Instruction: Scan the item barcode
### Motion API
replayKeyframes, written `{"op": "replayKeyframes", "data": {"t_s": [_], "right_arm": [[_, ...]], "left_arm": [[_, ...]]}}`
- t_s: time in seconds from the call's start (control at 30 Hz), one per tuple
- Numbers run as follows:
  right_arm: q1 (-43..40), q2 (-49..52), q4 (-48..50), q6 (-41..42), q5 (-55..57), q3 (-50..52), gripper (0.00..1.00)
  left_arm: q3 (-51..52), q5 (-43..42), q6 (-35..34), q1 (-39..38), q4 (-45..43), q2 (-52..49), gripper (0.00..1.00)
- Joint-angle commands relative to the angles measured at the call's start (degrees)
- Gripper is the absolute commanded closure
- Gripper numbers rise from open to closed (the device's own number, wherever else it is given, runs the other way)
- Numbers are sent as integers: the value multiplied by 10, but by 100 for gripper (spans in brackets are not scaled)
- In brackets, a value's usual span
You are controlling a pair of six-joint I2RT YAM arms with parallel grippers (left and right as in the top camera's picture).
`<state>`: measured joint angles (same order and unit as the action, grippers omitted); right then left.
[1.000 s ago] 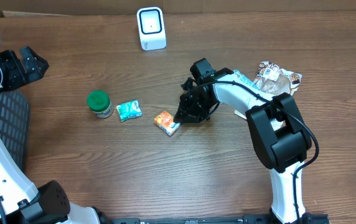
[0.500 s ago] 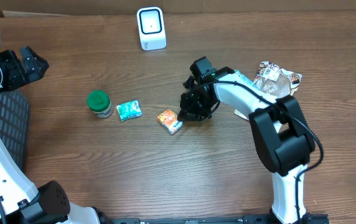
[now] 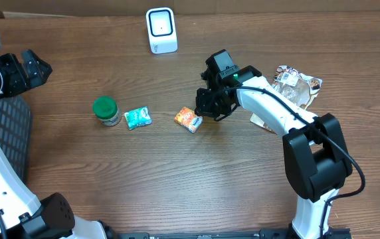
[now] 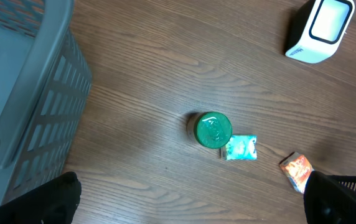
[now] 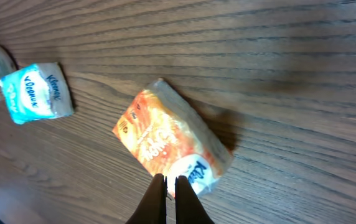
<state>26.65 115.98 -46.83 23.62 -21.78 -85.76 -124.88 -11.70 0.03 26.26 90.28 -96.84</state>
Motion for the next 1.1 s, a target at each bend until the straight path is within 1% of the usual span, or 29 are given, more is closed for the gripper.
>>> {"op": "replayKeyframes", "data": {"t_s": [0.0,0.07,0.1,0.13,0.2,0.27,0.47,0.67,0.83,1.07], "right_arm": [[-1,-9,-2,2,17,-1,96],[-2,-9,-4,2,19,-1,96],[-1,-9,-6,2,21,-1,93],[-2,-9,-6,2,21,-1,85],[-3,-9,-9,2,23,-1,73],[-7,-9,-14,2,23,-1,69],[-18,-9,-28,2,22,0,68],[-18,0,-17,2,22,8,67],[-18,33,10,-31,-33,12,67],[-17,66,13,-42,-49,12,67]], "left_arm": [[-1,1,9,1,-1,-6,1],[-1,1,9,1,-1,-6,0],[-1,1,9,1,-1,-6,0],[-1,1,9,1,-1,-6,0],[-1,1,9,1,-1,-6,0],[-1,1,9,1,-1,-6,0],[-1,1,9,1,-1,-6,0],[-1,1,9,1,-1,-6,1],[-1,1,9,1,-1,-6,0],[-1,1,9,1,-1,-6,0]]}}
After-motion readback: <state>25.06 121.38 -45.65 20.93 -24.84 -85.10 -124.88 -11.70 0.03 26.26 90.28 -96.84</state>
